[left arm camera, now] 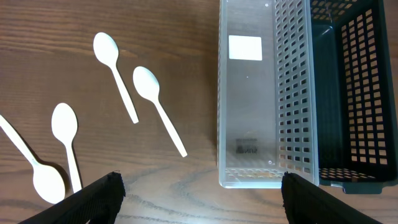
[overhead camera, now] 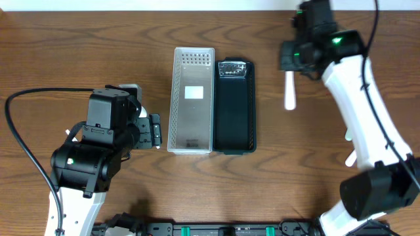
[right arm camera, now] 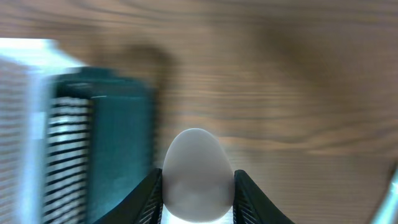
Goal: Pack container
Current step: 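Carry the spoon into the black basket and release it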
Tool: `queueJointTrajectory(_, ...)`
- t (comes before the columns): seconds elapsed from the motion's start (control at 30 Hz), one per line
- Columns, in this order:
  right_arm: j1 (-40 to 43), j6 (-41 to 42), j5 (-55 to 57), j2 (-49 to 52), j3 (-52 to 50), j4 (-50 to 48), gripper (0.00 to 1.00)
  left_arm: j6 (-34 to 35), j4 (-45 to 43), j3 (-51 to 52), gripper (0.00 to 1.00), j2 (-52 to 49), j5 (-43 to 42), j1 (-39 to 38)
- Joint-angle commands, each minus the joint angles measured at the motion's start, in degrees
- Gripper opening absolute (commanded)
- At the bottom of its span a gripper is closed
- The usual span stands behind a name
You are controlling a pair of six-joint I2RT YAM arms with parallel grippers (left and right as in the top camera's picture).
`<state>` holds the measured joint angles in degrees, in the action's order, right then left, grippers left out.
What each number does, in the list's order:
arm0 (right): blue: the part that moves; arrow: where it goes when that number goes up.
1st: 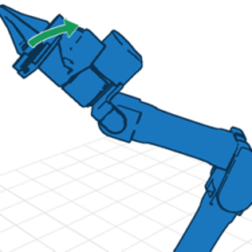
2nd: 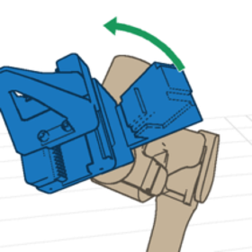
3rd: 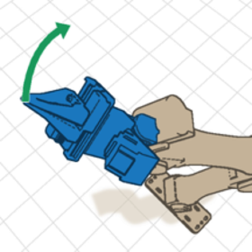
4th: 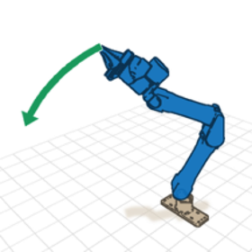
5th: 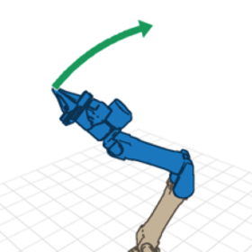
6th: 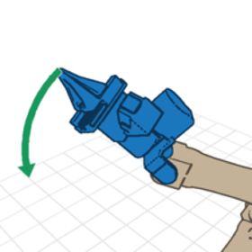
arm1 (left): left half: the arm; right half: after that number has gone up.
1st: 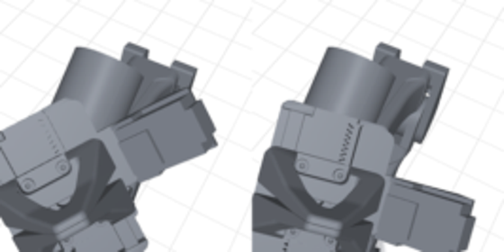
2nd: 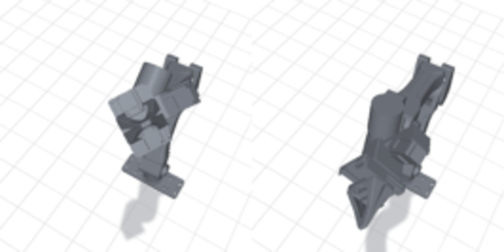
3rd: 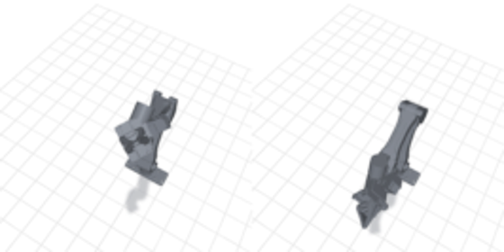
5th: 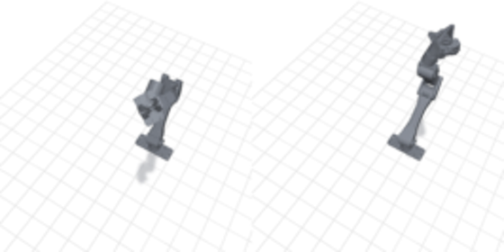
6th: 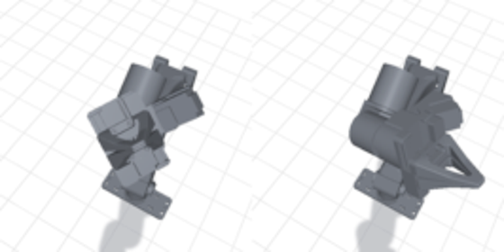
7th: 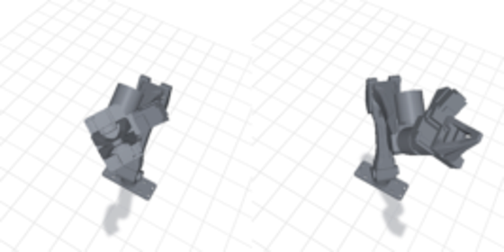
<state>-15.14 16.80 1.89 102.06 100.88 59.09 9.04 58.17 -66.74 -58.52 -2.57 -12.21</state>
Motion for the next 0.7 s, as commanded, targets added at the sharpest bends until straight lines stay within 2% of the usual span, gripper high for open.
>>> queueJointTrajectory(0.0,-5.84,7.85,0.26,2.75,-0.72,0.20,0.08,-0.15,0.50,-0.57,0.84,-0.20,0.48,0.09)
queueJointTrajectory(0.23,-14.40,9.75,0.26,10.60,-0.72,-2.73,0.09,-0.15,1.38,-0.57,0.84,-0.20,0.50,0.09)
queueJointTrajectory(0.4,-16.26,11.47,0.48,17.05,-0.72,-2.73,0.09,-0.15,1.38,-0.57,0.84,-0.20,0.50,0.09)
queueJointTrajectory(0.47,-16.39,11.47,1.20,18.58,-0.72,-2.82,0.12,-0.17,1.38,-0.57,0.84,-0.20,0.50,0.09)
queueJointTrajectory(0.5,-16.39,11.41,1.36,18.88,-0.72,-3.08,0.17,-0.17,1.38,-0.57,0.84,-0.20,0.50,0.09)
queueJointTrajectory(0.53,-16.39,11.17,1.36,18.88,-0.72,-3.32,0.27,-0.17,1.38,-0.57,0.84,-0.20,0.50,0.09)
queueJointTrajectory(0.6,-16.37,9.16,1.33,18.36,-0.70,-4.00,0.66,-0.17,1.36,-0.57,0.84,-0.20,0.50,0.09)
queueJointTrajectory(0.67,-16.33,7.52,1.33,17.33,-0.37,-4.20,0.72,-0.17,1.36,-0.57,0.84,-0.20,0.50,0.09)
